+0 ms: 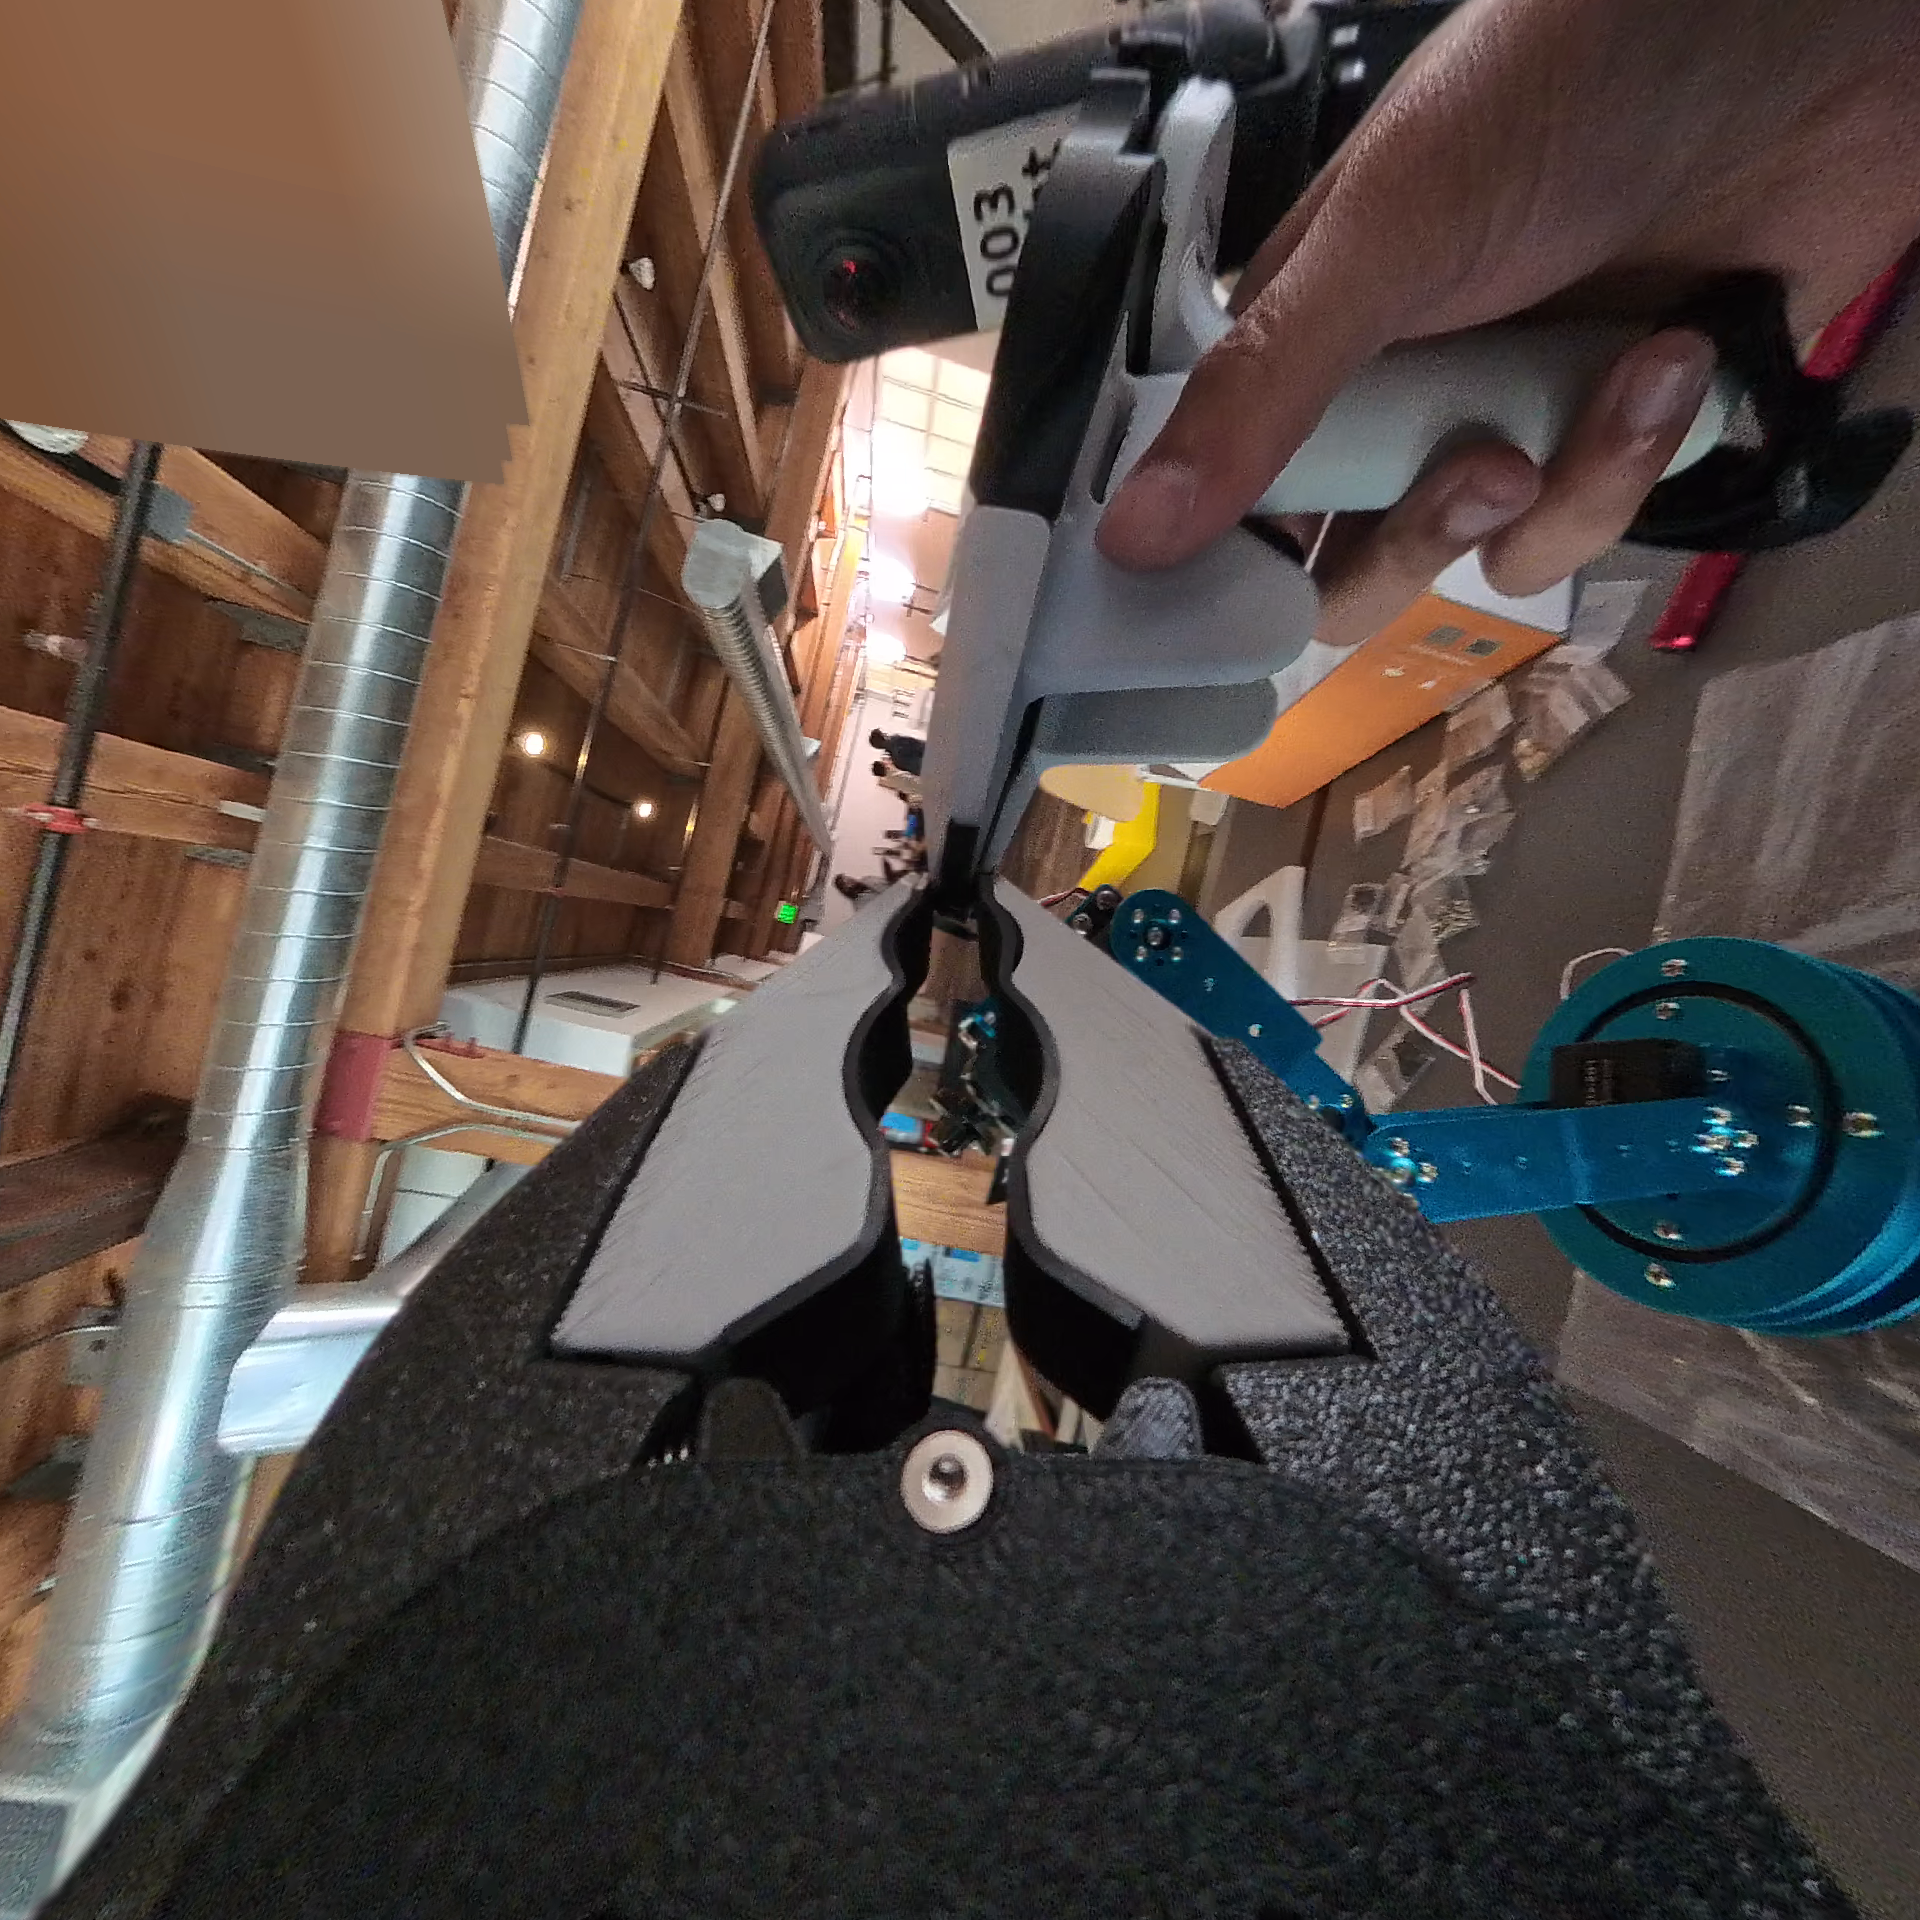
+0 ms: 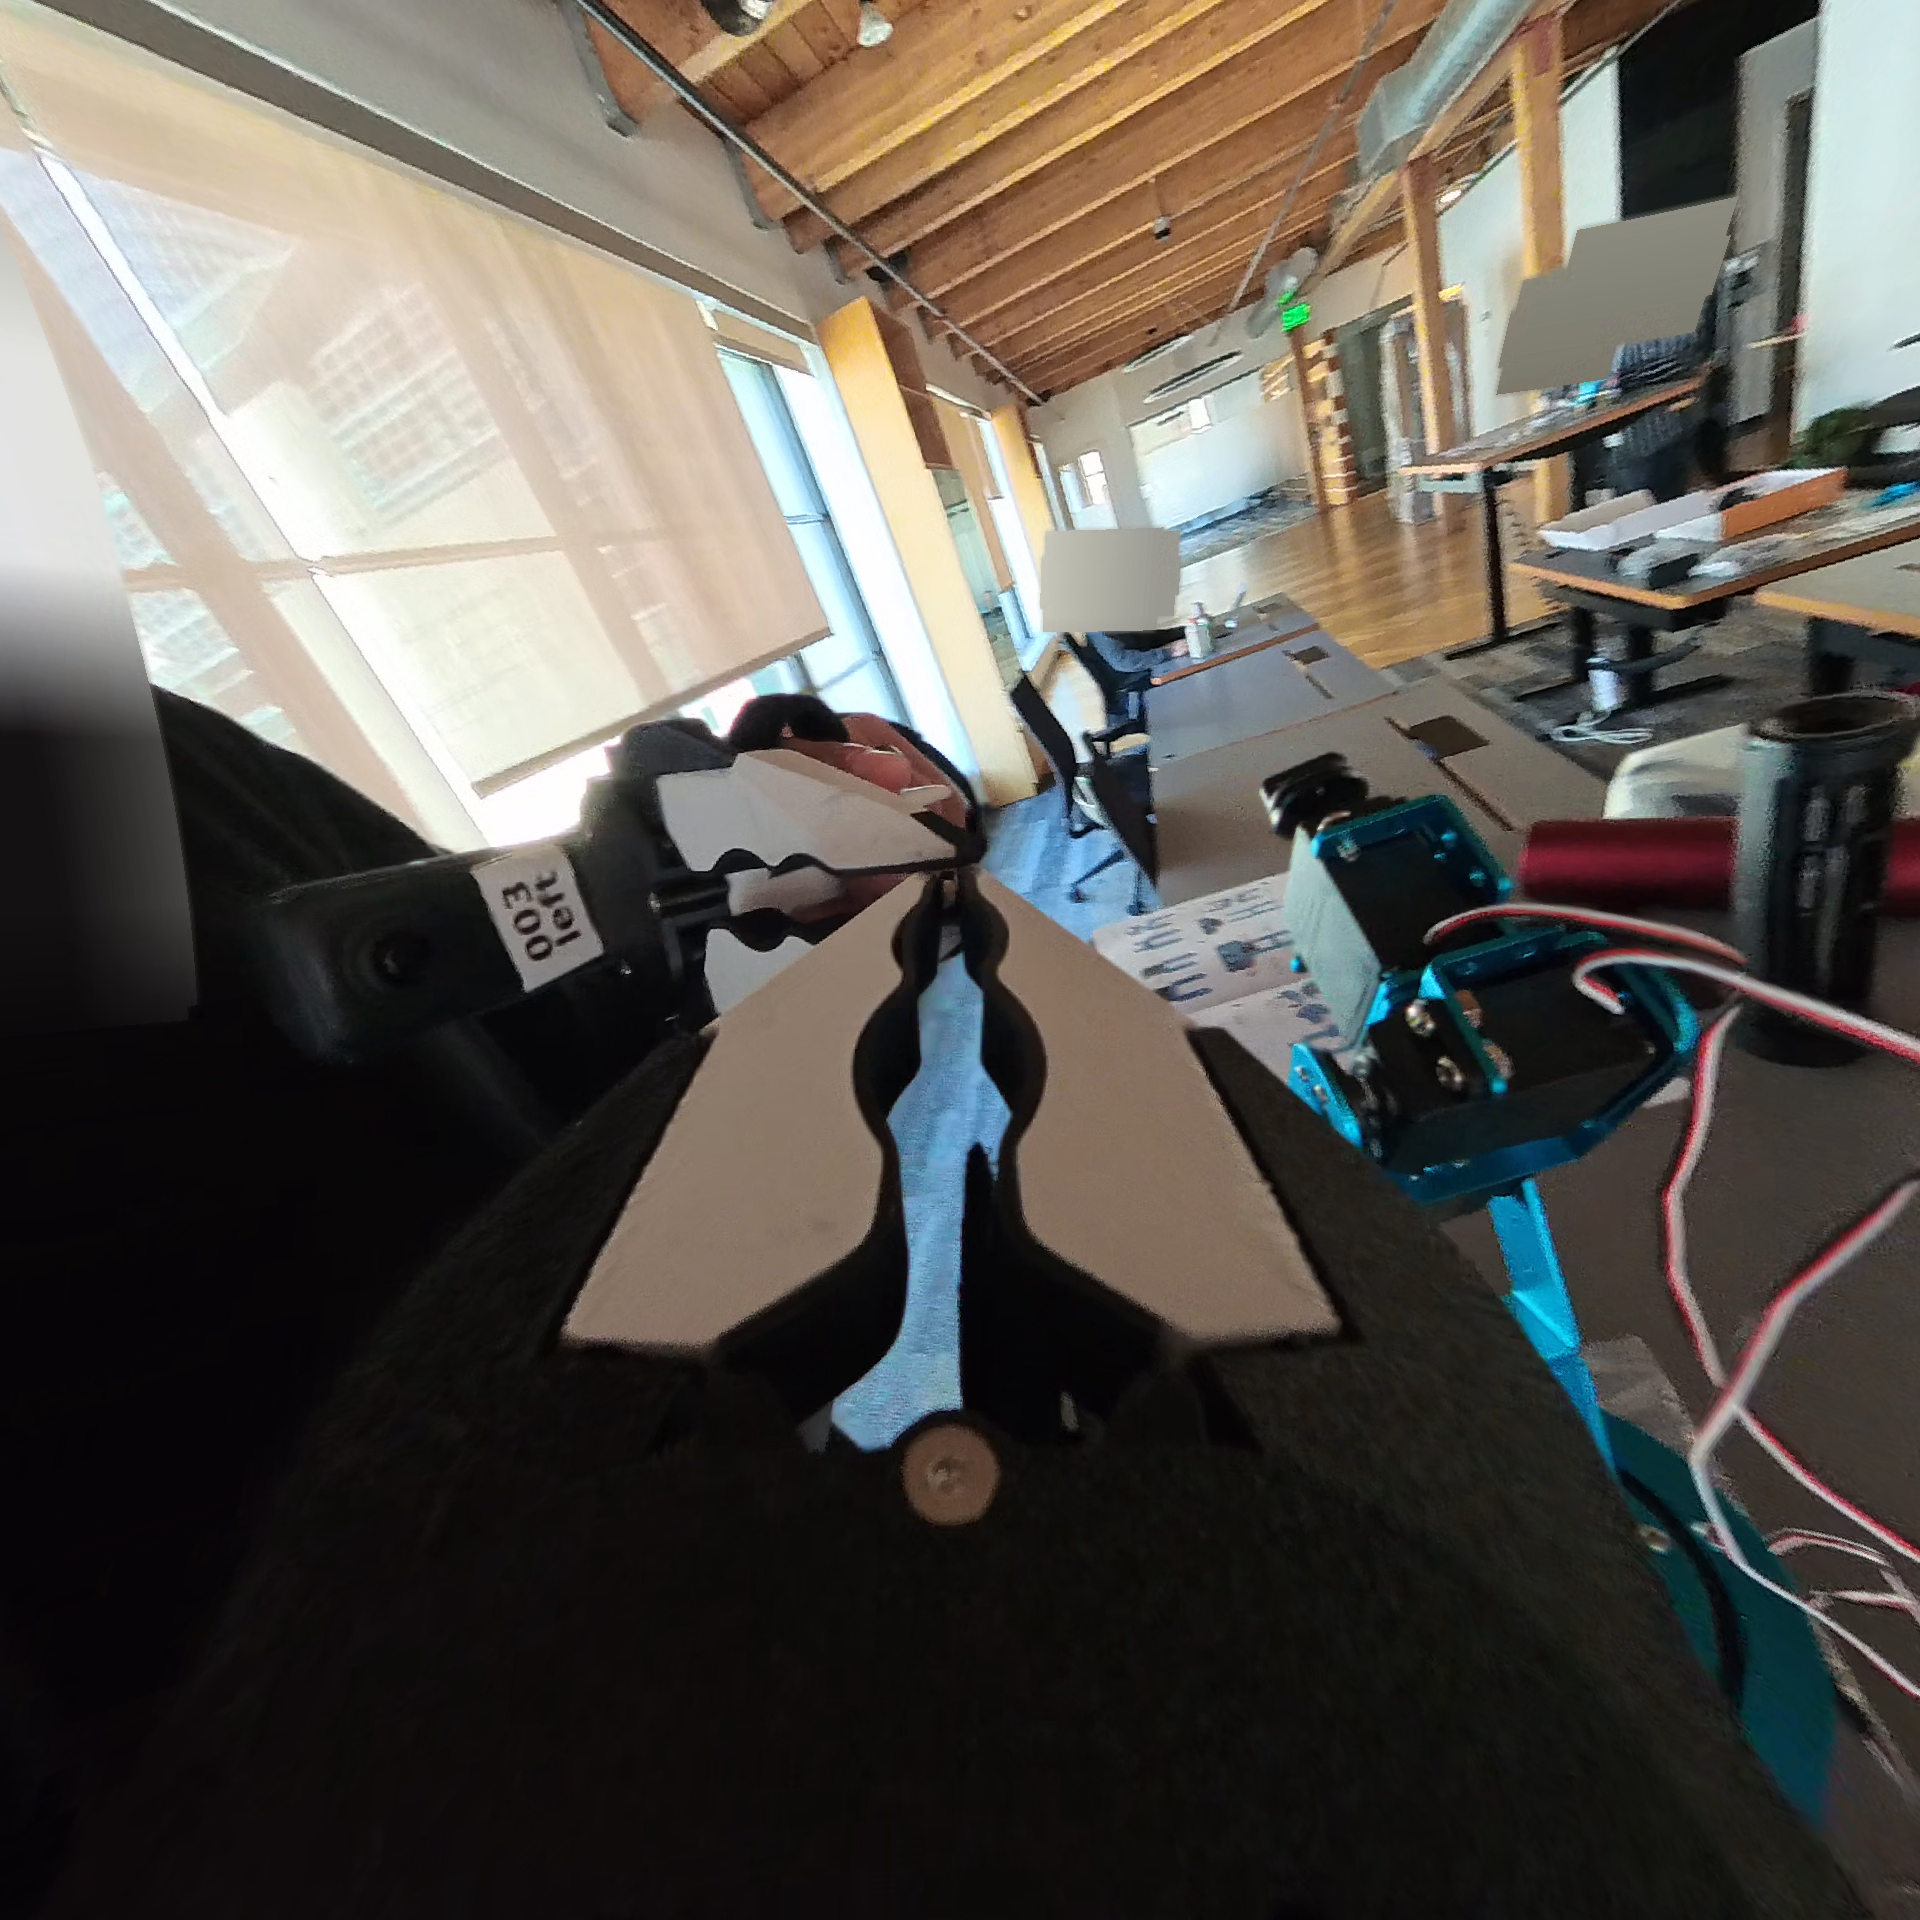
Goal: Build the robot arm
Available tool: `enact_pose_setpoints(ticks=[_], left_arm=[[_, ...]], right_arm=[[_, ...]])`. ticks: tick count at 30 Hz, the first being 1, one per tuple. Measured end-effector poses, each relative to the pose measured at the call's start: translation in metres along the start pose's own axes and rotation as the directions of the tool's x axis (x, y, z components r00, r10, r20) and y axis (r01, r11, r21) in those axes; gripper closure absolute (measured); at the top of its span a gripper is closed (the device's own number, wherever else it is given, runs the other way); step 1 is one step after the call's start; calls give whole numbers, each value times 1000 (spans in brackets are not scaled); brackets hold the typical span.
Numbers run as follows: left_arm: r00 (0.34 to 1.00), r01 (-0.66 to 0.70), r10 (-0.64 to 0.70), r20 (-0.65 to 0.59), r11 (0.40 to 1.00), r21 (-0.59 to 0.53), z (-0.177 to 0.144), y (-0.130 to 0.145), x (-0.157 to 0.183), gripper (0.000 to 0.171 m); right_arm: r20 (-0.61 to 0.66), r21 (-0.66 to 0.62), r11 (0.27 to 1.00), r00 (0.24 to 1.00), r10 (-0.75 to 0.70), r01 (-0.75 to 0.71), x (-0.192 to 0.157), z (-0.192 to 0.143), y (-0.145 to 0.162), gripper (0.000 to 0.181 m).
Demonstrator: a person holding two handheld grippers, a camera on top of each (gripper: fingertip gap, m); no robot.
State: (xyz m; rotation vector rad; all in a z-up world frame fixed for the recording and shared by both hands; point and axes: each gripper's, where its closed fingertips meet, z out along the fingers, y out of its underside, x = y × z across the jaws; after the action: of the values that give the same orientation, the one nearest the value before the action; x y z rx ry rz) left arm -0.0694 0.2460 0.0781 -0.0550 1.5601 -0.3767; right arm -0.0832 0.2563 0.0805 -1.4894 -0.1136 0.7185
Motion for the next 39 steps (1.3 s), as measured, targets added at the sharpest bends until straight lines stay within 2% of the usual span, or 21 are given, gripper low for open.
enact_pose_setpoints(ticks=[5, 9, 17, 19, 21, 23, 29, 34, 39], left_arm=[[992, -73, 78, 104, 996, -47, 4, 6, -3, 164], [991, -47, 54, 122, 997, -59, 6, 11, 0, 165], [997, 30, -29, 72, 999, -13, 5, 13, 6, 165], [995, 79, -81, 55, 997, 24, 4, 11, 6, 165], [992, 119, -121, 31, 991, 67, 2, 8, 5, 166], [990, 144, -144, -1, 986, 87, 2, 7, 7, 166], [995, 101, -100, -6, 990, 104, 5, 12, 9, 166], [995, 104, -104, -11, 992, 75, 12, 21, 12, 165], [982, 188, -185, -47, 980, 71, 13, 29, 13, 146]], right_arm=[[-177, -49, 985, 970, -169, 163, 9, 0, -3, 179], [-267, -100, 960, 923, -279, 262, 15, 0, -2, 179], [-145, -30, 996, 986, -86, 82, 17, 1, 5, 179], [-53, -6, 1000, 999, -4, 3, 13, 0, 4, 177], [100, 15, 993, 989, 112, -114, 3, -1, 2, 168], [163, 12, 981, 969, 187, -192, 6, -3, 4, 174], [145, 11, 985, 975, 169, -172, 14, -2, 5, 179], [40, 13, 995, 994, 102, -103, 26, -1, 5, 180], [-44, 61, 992, 992, 117, -114, 40, -6, 1, 180]])
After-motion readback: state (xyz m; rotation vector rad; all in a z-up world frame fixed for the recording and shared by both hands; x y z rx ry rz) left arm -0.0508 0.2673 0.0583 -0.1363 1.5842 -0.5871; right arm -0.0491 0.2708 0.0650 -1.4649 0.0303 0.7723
